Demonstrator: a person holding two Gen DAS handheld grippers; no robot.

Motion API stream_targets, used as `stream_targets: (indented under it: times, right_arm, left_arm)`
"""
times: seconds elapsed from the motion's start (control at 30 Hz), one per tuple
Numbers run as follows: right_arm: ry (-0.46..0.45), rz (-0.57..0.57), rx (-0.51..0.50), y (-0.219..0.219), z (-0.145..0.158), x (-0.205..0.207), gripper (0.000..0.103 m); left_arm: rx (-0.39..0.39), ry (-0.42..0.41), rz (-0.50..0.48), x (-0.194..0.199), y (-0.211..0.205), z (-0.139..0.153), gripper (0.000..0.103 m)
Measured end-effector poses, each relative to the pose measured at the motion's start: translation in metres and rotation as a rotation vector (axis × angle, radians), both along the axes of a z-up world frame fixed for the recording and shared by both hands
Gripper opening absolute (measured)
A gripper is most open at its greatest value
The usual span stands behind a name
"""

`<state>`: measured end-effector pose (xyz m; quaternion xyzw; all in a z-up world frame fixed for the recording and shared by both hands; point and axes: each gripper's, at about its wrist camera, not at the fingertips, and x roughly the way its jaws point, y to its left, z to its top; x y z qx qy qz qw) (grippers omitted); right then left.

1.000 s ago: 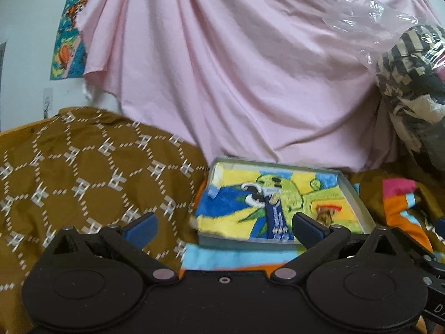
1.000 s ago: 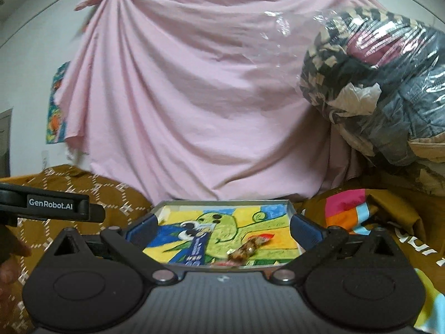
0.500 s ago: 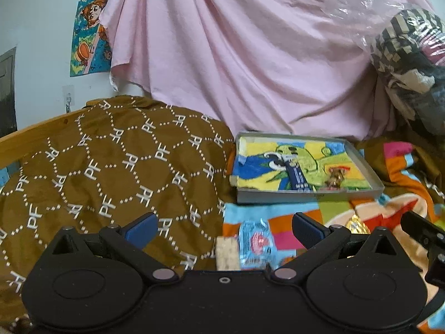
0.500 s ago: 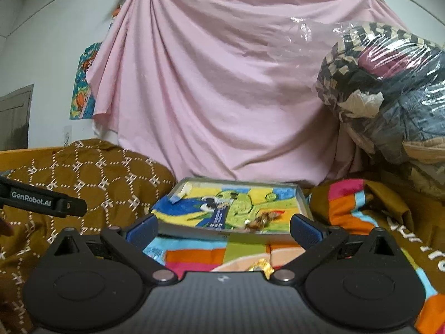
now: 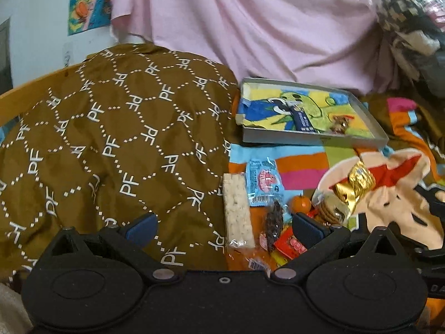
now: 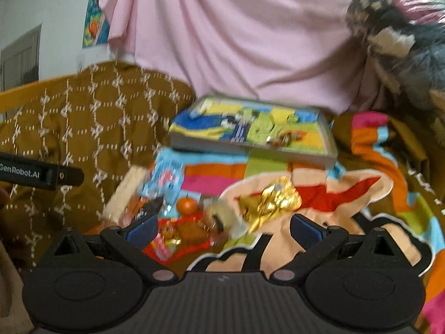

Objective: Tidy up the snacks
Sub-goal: 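Grasp the white puffed rice bar with the left tool while the right tool grasps the dark dried strip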

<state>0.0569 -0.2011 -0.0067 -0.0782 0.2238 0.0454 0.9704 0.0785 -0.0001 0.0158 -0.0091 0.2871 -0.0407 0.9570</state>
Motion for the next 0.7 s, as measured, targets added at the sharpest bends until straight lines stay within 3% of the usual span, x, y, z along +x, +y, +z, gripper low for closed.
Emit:
stream_targets:
  times: [0.3, 0.7]
  right_arm:
    - [0.1, 0.019, -0.024, 0.005, -0.012, 0.011, 0.103]
    - [0.172, 0.072, -0.037, 0.011, -0.019, 0.027, 0.103]
  left_arm:
    - [0.065, 0.085, -0.04, 0.009, -0.01, -0.01, 0.102]
    - [0.039, 0.2, -0.014, 0.031, -0.007, -0.022, 0.102]
